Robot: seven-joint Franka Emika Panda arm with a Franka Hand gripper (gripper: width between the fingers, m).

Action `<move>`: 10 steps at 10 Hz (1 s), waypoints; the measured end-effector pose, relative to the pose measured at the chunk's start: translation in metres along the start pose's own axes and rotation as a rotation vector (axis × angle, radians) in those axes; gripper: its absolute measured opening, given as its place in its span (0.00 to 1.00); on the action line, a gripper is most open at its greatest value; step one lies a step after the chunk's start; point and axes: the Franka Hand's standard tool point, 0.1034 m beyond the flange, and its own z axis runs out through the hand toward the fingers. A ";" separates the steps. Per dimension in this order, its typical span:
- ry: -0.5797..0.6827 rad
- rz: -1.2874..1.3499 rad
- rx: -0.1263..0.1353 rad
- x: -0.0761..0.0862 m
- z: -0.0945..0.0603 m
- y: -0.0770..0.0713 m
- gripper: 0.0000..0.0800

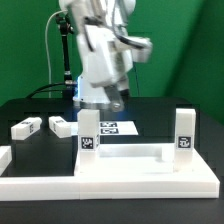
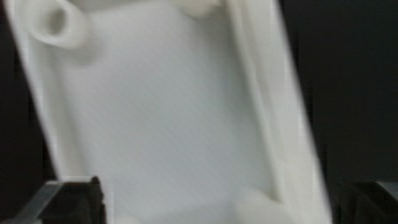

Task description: Assemble desk

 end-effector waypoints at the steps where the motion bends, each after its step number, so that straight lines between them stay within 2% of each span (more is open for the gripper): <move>1: 0.004 -0.007 -0.024 -0.004 0.008 0.011 0.81; 2: 0.005 -0.009 -0.052 -0.003 0.015 0.015 0.81; 6: 0.007 -0.012 -0.050 -0.003 0.016 0.015 0.81; 7: 0.012 -0.019 -0.054 -0.002 0.024 0.022 0.81; 8: 0.022 -0.078 -0.068 0.005 0.034 0.039 0.81; 9: 0.066 -0.098 -0.025 0.020 0.045 0.064 0.81; 10: 0.097 -0.139 0.002 0.029 0.053 0.077 0.81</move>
Offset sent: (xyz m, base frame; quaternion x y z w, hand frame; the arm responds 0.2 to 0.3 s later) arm 0.0000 0.0000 0.0000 0.0000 0.0000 0.0000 1.0000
